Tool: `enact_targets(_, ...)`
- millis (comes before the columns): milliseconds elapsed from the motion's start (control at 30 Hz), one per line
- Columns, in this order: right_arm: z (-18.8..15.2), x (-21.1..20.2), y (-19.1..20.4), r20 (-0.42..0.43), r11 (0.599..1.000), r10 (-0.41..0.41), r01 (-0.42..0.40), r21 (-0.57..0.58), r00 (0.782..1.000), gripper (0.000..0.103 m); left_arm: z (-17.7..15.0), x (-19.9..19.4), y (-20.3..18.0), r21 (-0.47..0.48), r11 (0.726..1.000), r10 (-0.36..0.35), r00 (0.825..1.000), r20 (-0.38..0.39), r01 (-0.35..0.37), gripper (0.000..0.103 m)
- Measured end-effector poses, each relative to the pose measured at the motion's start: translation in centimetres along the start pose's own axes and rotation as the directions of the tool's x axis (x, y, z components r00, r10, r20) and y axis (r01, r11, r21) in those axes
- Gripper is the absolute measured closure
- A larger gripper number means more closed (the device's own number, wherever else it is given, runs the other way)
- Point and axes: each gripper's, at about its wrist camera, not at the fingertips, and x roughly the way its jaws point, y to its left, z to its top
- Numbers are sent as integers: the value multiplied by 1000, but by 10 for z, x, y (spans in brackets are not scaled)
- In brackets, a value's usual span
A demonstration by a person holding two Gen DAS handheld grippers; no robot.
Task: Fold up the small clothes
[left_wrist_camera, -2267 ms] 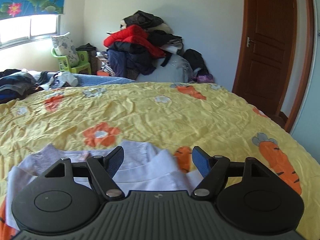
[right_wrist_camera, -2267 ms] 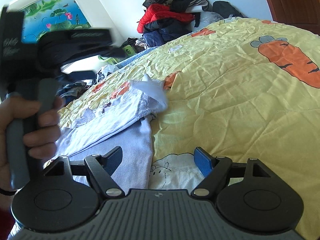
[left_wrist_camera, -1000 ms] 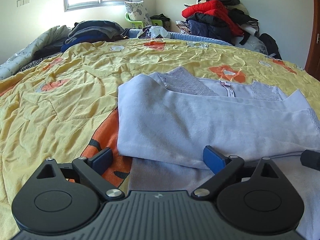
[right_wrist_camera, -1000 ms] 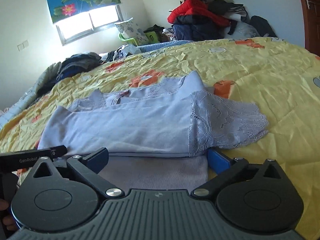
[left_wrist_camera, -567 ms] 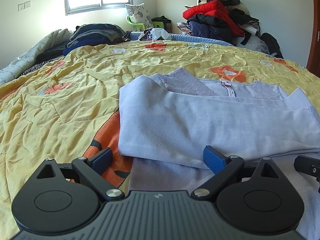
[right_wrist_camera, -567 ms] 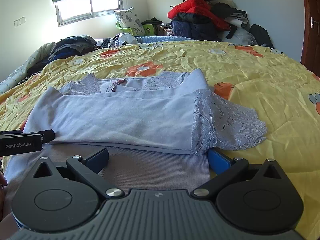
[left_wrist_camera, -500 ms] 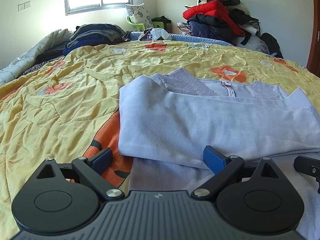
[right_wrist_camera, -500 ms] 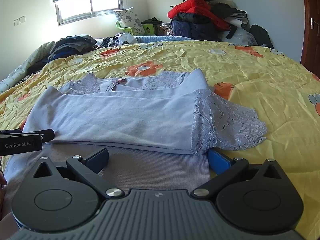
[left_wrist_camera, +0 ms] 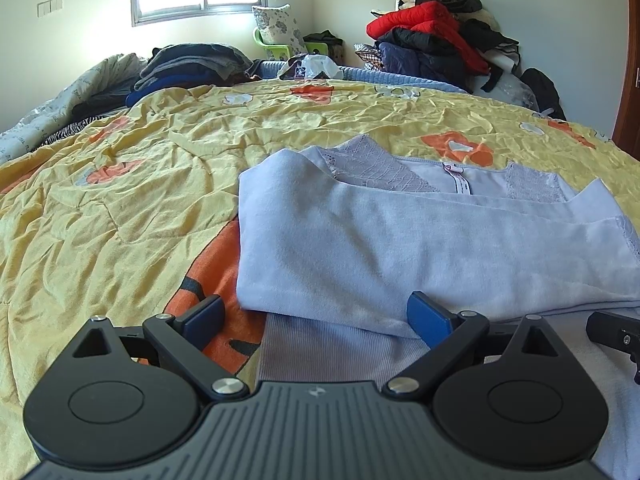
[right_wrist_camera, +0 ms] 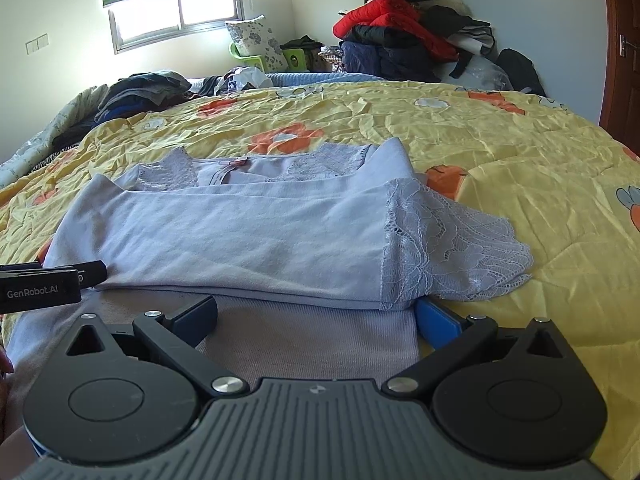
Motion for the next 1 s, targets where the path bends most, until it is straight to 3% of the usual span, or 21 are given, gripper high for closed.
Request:
enact_targets(400,1,0,-2,2,1000,2,-2,8,1000,0,0,1,2,-14,1000,-11,1000,-6,11,4)
enact_targets(633,1,3,7,-18,999,-35,34,-40,999,0,0,-5,12,-37,997,-73,997,-36,71,1)
enact_targets(767,0,2,8,-21,998,-34,33,-49,999,0,-5,-23,11,8,999,-39,997,-60,39,1)
enact_targets(1000,-11,-24,-2,-10,999,-7,8,46,1000,0,-12,-62,10,74,997,3,1000,-7,-3,1)
